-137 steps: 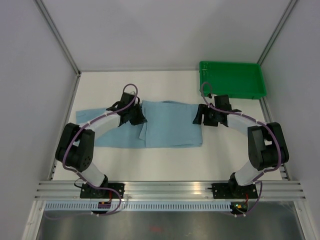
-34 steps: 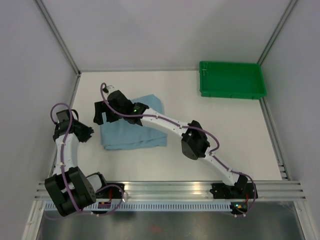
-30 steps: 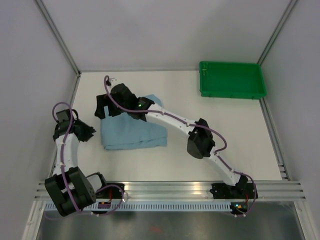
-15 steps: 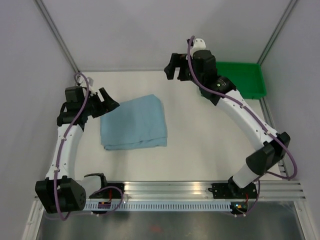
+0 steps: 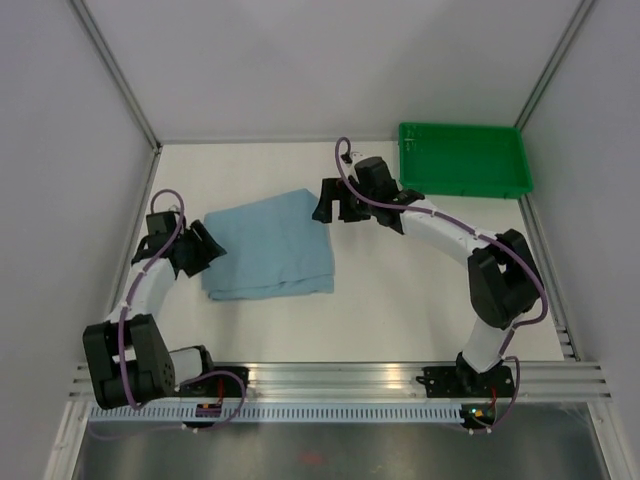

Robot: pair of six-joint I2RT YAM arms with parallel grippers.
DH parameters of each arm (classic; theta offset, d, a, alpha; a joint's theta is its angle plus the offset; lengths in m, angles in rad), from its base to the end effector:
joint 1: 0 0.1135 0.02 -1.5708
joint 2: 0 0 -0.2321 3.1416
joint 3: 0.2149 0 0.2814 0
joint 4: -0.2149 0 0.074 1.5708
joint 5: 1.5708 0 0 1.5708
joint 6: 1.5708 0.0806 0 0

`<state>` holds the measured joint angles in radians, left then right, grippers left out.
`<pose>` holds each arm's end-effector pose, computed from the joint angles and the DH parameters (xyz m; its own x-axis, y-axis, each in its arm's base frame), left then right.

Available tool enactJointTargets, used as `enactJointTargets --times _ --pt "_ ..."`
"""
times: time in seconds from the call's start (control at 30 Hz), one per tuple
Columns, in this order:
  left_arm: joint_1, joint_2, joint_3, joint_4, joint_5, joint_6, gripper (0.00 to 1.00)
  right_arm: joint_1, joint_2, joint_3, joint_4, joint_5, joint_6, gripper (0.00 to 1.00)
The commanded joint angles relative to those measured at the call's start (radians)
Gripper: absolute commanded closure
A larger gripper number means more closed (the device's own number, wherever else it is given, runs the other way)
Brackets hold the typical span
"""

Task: Fold and stack the trousers
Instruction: Fold the trousers, then neatly place the folded trousers to the corner

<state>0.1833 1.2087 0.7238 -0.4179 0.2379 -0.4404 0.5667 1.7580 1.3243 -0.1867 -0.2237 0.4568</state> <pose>0.3017 0.0366 0.1359 -0.6839 -0.5481 -0.4814 -0.3595 0.8274 -0.4314 0.3802 0.2631 0.1918 -0.7383 0.0400 -0.6733 -0.3901 0.7890 0.4746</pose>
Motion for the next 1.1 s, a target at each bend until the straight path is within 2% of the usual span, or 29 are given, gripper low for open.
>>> enactJointTargets --times 0.0,0.27,0.37,0.5,0.7,0.83,0.9,0.97,1.07 --pt "0.042 0.093 -0.053 0.159 0.037 -0.053 0.34 0.018 0.006 0.012 0.131 -0.075 0.036 0.02" --pt "0.071 0.293 -0.044 0.192 0.043 -0.047 0.35 0.064 0.220 0.048 0.179 -0.078 0.017 0.03" --pt "0.070 0.301 -0.027 0.185 0.035 -0.037 0.34 0.082 0.328 0.128 0.103 -0.042 0.002 0.04" --pt "0.073 0.287 0.005 0.142 -0.003 -0.012 0.34 0.081 0.336 0.121 0.052 0.101 -0.023 0.04" --pt "0.073 0.255 0.058 0.096 0.027 0.031 0.34 0.067 0.325 0.151 -0.022 0.104 -0.046 0.04" --pt "0.074 0.117 0.149 0.042 0.129 0.098 0.25 0.067 0.227 0.202 -0.051 0.003 -0.064 0.03" --pt "0.073 0.030 0.176 0.045 0.118 0.126 0.15 0.065 0.172 0.234 -0.045 -0.038 -0.066 0.02" --pt "0.073 0.017 0.241 0.010 0.081 0.155 0.07 0.065 0.144 0.246 -0.043 -0.045 -0.060 0.02" --pt "0.073 0.060 0.313 -0.034 0.075 0.207 0.04 0.059 0.103 0.248 -0.051 -0.002 -0.061 0.02"
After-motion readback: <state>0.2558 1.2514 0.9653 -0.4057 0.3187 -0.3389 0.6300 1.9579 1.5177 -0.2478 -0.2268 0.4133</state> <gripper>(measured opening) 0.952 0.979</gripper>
